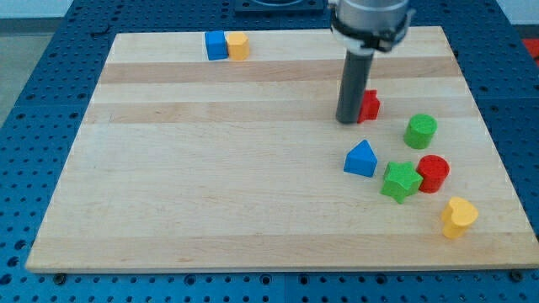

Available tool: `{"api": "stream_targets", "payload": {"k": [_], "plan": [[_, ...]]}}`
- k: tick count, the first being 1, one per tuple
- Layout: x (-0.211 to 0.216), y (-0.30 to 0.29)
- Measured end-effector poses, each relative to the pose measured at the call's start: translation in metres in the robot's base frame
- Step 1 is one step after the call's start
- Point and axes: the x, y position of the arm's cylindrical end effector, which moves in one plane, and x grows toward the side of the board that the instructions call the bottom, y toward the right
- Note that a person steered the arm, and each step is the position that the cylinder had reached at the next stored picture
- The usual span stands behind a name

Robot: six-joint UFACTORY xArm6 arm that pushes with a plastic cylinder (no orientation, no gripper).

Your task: Push the red star towards top center of the board

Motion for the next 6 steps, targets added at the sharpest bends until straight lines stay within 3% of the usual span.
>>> {"api": "stream_targets", "payload": {"k": [1, 2, 4, 5, 6], "plan": [[-0.036, 0.0], [-0.025, 0.0], [0.042, 0.002], [0.045, 0.038], [0.02, 0.064]]}}
